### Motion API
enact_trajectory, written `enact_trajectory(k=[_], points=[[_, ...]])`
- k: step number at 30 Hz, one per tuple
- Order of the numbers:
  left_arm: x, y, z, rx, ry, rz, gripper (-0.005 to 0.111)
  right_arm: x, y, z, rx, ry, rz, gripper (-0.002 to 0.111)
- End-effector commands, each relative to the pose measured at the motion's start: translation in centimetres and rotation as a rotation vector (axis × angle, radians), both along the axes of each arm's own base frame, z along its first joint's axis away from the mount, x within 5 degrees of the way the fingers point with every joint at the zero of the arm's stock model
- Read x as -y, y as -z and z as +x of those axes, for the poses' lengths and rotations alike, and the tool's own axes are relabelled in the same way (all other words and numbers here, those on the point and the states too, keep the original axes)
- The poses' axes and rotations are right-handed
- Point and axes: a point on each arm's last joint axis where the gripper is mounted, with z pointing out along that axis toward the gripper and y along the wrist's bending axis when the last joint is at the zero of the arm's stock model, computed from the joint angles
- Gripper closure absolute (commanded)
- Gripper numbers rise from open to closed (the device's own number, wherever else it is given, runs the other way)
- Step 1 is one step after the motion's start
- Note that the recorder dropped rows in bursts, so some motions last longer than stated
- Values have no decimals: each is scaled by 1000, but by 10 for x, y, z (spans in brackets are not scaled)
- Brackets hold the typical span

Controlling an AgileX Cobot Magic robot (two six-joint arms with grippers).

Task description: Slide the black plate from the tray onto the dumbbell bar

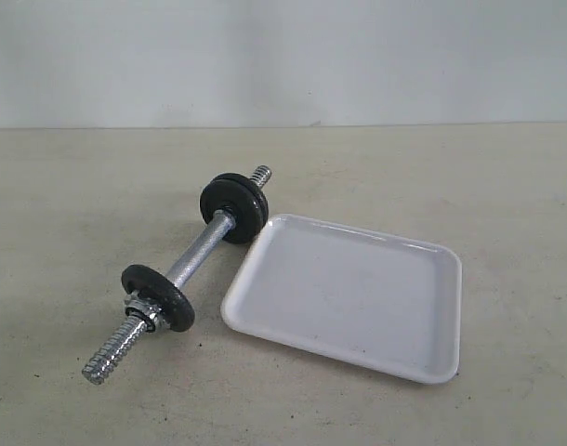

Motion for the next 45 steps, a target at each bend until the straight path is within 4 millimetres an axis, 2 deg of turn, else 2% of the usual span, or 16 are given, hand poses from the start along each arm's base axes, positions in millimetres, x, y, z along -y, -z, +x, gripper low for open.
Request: enact_trajectory(k=[1, 5, 10, 12, 13, 15, 16, 17, 20, 22, 25, 29, 34, 41, 43, 45], points=[[-5, -15, -23, 32, 20, -14, 102, 7, -18, -20, -18, 26, 53, 4], [-10, -25, -39, 59, 12, -12, 102, 10, -24, -29, -52, 50, 76, 4], [-16, -39, -60, 116, 24, -30, 102, 10, -24, -28, -84, 64, 82, 5], [-18, -44, -69, 140, 27, -37, 102, 10, -24, -28, -80, 63, 81, 15], [-19, -47, -73, 155, 27, -41, 102, 10, -24, -29, -81, 63, 84, 25], [-21, -51, -81, 180, 27, -48, 102, 10, -25, -29, -85, 62, 88, 69], [-23, -54, -86, 195, 27, -51, 102, 10, -25, -30, -89, 60, 95, 99], [-24, -57, -91, 210, 27, -55, 102, 9, -26, -30, -99, 59, 104, 105], [-28, -63, -105, 249, 31, -65, 102, 8, -29, -32, -88, 33, 129, 103], [-29, -65, -119, 274, 70, -42, 102, 9, -34, -42, 43, -21, 105, 103], [-32, -63, -142, 323, 116, 50, 102, 11, -45, -75, 288, -121, 36, 103], [-46, -54, -171, 409, 46, 60, 102, 17, -43, -123, 452, -245, -5, 106], [-67, -30, -212, 508, -73, -80, 102, 33, -5, -172, 475, -320, -33, 109], [-83, 28, -268, 541, -55, -275, 102, 62, 81, -206, 525, -190, -6, 109], [-78, 42, -260, 461, -23, -273, 102, 69, 105, -209, 548, -125, 8, 109], [-70, 51, -262, 400, 64, -230, 102, 78, 119, -210, 601, -24, 44, 109]])
